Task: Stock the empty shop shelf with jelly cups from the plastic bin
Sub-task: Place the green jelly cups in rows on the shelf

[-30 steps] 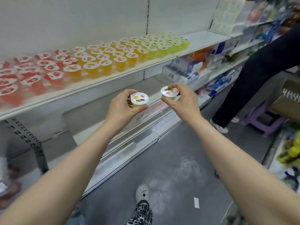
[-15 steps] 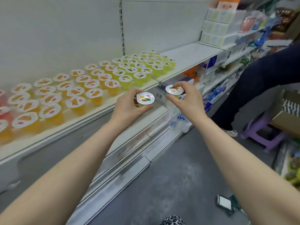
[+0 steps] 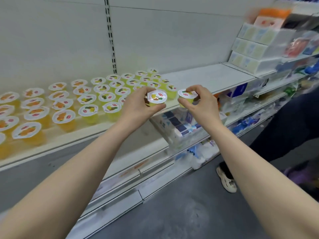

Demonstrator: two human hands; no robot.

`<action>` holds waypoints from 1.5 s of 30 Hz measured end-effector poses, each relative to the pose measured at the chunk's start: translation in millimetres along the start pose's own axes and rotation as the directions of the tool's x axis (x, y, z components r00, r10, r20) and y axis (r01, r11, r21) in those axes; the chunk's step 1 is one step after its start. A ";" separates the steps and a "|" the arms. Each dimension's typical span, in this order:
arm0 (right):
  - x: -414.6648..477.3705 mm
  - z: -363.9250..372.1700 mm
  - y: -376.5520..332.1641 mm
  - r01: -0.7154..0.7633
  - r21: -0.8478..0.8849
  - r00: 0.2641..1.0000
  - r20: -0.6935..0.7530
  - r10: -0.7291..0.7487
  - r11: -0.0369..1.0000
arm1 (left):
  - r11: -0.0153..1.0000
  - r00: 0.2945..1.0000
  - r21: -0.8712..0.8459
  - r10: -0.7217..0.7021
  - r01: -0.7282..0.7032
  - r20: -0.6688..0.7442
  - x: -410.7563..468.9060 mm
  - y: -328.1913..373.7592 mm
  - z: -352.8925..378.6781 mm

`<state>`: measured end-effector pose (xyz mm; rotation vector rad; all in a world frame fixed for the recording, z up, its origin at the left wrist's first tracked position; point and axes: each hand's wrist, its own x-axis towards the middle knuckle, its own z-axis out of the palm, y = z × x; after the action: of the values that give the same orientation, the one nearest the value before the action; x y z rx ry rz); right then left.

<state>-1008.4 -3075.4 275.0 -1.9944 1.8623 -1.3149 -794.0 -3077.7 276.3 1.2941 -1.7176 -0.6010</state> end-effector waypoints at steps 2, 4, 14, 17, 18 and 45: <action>22.1 -1.9 17.2 0.015 0.013 1.000 0.017 -0.016 1.000 | 1.000 0.999 0.006 -0.025 0.025 -0.023 16.8 6.9 13.2; 41.7 0.3 30.8 0.025 0.027 0.999 0.027 -0.026 0.999 | 0.999 0.998 -0.002 -0.043 0.043 -0.039 33.5 9.6 23.2; 143.4 51.4 57.0 0.033 0.059 0.997 0.061 -0.037 0.998 | 0.995 0.987 0.082 -0.045 0.059 -0.156 123.6 -11.2 20.5; 171.0 73.5 63.2 -0.018 0.051 0.994 0.105 0.013 0.999 | 0.989 0.984 0.113 -0.073 0.092 -0.164 146.3 -21.9 15.0; 178.6 80.1 66.1 -0.034 0.043 0.992 0.121 0.029 0.998 | 0.988 0.984 0.122 -0.078 0.099 -0.162 151.5 -24.9 14.4; 276.9 167.9 128.6 0.073 0.132 0.890 0.440 -0.124 0.989 | 0.934 0.949 0.279 -0.146 0.225 -0.278 216.0 -39.2 54.6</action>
<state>-1034.4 -3420.2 232.1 -2.1276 1.4603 -0.8531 -836.6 -3299.1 294.8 1.6918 -1.5243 -0.2607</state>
